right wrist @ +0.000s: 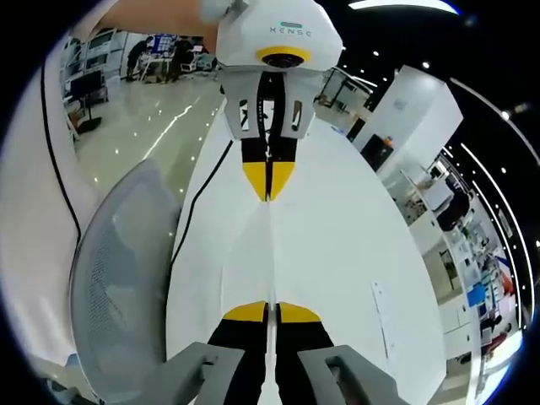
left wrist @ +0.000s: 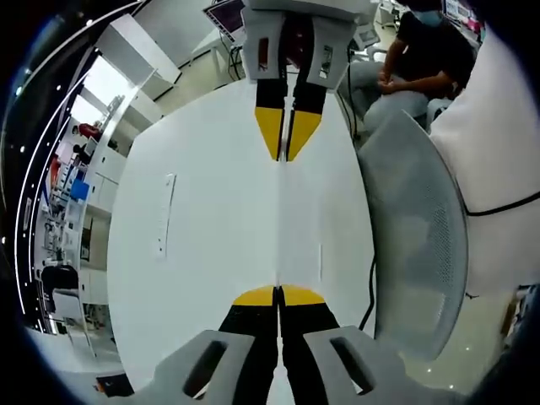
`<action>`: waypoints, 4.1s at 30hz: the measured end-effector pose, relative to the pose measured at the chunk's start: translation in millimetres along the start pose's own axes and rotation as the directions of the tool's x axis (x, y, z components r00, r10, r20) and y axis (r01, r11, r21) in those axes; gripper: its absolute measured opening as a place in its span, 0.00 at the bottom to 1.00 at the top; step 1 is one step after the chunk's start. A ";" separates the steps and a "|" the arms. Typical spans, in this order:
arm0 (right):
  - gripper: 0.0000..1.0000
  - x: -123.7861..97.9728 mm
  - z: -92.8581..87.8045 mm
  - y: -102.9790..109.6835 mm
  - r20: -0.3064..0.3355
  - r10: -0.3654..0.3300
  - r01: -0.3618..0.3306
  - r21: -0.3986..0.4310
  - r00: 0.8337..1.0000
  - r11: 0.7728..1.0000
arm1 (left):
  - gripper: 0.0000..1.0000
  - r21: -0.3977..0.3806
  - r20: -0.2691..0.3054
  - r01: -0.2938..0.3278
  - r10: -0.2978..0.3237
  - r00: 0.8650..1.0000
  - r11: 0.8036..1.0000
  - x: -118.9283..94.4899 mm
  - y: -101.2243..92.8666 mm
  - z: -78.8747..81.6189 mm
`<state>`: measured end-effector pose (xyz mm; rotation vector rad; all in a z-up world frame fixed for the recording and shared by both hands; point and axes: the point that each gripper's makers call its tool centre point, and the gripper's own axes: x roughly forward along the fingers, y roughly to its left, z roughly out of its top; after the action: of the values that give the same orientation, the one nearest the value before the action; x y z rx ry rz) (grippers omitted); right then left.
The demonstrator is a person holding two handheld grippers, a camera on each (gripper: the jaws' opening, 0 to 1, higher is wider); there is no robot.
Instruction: Arrange the food packaging bags into a neat stack by flattening each bag and aligning their edges.
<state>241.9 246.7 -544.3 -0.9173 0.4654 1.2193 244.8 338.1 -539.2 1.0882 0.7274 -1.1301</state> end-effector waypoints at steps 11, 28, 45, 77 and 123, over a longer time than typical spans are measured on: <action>0.00 -4.5 -3.5 1.4 -0.007 -0.004 0.004 0.002 1.000 1.000 | 0.00 -0.001 0.002 0.000 0.000 1.000 1.000 -0.7 -0.6 0.8; 0.00 -5.8 -8.1 0.6 -0.012 -0.008 0.008 0.008 1.000 1.000 | 0.00 -0.004 0.000 -0.002 0.002 1.000 1.000 0.2 0.4 -2.6; 0.00 -6.9 -13.0 0.4 -0.019 -0.009 0.010 0.012 1.000 1.000 | 0.00 -0.010 -0.001 -0.003 0.003 1.000 1.000 0.5 -0.9 -3.5; 0.01 -5.2 -17.3 2.1 -0.027 0.007 -0.005 0.056 1.000 0.998 | 0.00 -0.018 -0.002 -0.016 0.016 1.000 1.000 2.2 0.9 -5.4; 0.05 3.0 24.8 -9.1 0.066 0.062 -0.072 0.165 0.996 0.984 | 0.00 -0.014 0.023 -0.036 0.036 0.999 0.999 1.4 2.6 4.3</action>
<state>247.4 267.7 -529.1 -0.7250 0.5456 1.2459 247.4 333.7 -538.2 1.0709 0.6941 -1.1038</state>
